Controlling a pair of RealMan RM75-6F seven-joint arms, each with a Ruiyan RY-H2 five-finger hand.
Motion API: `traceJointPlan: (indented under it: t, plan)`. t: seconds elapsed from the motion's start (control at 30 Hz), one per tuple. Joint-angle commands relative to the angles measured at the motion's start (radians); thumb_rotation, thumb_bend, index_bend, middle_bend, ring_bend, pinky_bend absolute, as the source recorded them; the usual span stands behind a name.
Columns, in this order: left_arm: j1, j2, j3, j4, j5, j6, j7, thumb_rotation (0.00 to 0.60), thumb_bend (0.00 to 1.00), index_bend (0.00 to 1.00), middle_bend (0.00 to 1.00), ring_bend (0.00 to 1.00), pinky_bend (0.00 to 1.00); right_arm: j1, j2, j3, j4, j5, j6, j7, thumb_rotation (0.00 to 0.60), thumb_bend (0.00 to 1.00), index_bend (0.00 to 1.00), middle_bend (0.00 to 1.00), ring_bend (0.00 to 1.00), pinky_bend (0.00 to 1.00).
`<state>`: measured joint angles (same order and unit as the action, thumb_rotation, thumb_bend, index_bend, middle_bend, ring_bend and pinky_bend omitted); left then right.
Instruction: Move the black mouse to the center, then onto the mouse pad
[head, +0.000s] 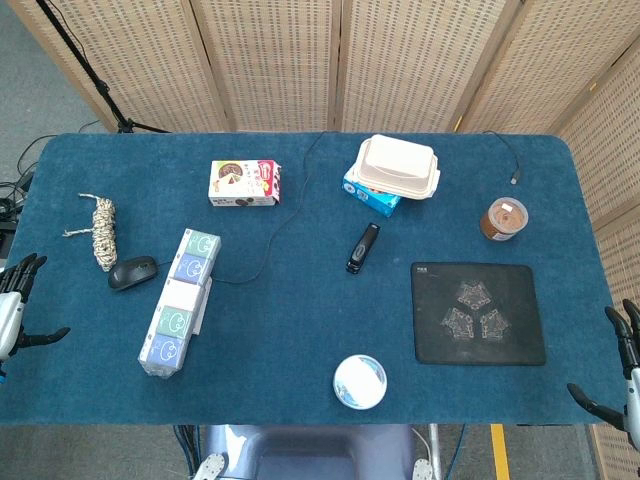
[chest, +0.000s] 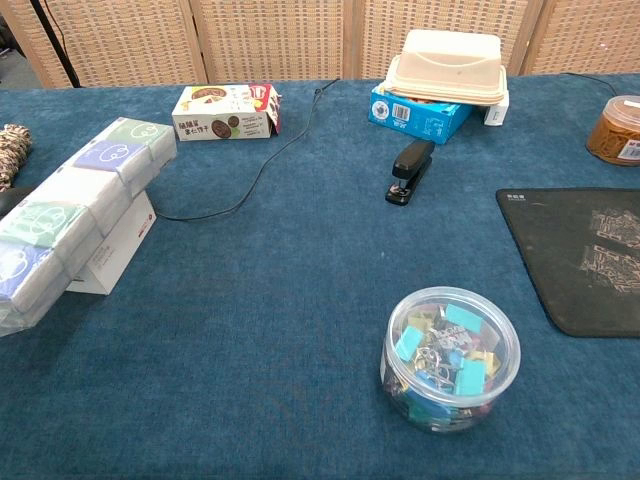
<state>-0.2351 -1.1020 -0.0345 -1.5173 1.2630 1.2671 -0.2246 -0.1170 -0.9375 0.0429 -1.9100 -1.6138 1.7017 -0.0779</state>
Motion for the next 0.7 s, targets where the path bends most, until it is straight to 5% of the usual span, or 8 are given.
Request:
traceJointPlan:
  t: [0.03,0.7]
  plan:
    - [0.001,-0.001,-0.004,0.004,0.001,-0.007,-0.003,0.6,0.08,0.0,0.0,0.0,0.0,0.0,0.0,-0.001,0.0,-0.002,0.0,0.0,0.6,0.0,0.0,0.0,0.0,0.0]
    - [-0.137,-0.087,-0.088,0.057,-0.098,-0.248,0.056,0.6,0.08,0.0,0.0,0.0,0.0,-0.004,0.013,0.006,-0.001,0.015,0.006,0.026,0.6,0.0,0.0,0.0,0.0,0.0]
